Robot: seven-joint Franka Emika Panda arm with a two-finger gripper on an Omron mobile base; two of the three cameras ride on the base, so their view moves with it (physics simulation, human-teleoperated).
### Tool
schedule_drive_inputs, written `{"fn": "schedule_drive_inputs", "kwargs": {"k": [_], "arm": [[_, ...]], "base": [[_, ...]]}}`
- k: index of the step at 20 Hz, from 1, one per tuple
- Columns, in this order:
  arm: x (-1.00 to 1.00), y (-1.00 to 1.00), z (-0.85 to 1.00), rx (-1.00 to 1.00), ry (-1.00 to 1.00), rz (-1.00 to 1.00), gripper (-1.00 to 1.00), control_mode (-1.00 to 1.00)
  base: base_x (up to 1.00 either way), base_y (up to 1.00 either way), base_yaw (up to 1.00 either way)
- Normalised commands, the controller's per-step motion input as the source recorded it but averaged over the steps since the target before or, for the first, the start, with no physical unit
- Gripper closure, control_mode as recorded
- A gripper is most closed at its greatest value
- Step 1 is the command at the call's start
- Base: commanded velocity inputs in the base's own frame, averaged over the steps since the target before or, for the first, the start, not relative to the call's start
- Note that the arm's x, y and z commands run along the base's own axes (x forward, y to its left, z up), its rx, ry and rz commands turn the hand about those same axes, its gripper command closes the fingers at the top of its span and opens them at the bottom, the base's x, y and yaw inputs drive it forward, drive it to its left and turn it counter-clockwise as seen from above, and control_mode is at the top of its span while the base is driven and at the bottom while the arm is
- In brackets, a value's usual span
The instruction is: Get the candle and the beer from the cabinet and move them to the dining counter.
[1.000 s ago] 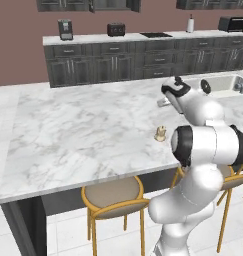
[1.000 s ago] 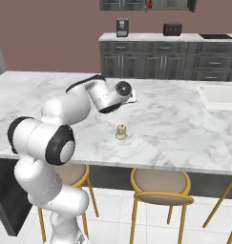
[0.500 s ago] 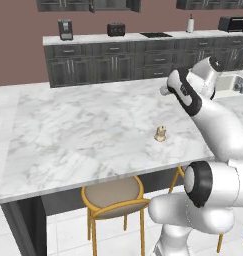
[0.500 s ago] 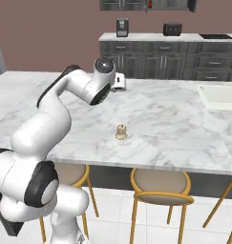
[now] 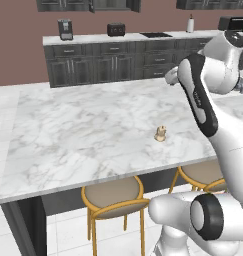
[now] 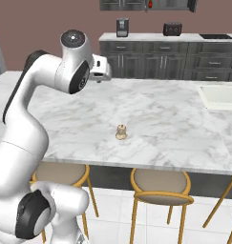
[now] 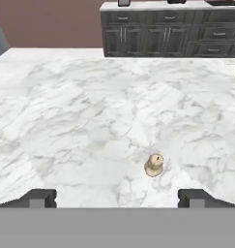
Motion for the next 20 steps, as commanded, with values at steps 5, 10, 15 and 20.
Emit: {"fn": "schedule_drive_inputs", "kwargs": {"k": [5, 10, 15, 20], "arm": [[-1.00, 0.00, 0.41, 0.00, 0.09, -0.04, -1.00, -1.00], [-0.94, 0.11, 0.03, 0.00, 0.02, -0.02, -1.00, -1.00], [-0.80, 0.39, 0.00, 0.00, 0.00, -0.02, -1.00, -1.00], [-0.58, 0.55, 0.00, 0.00, 0.00, -0.01, -1.00, -1.00]], "base": [[0.00, 0.00, 0.00], [0.00, 0.00, 0.00], [0.00, 0.00, 0.00], [0.00, 0.00, 0.00]]}}
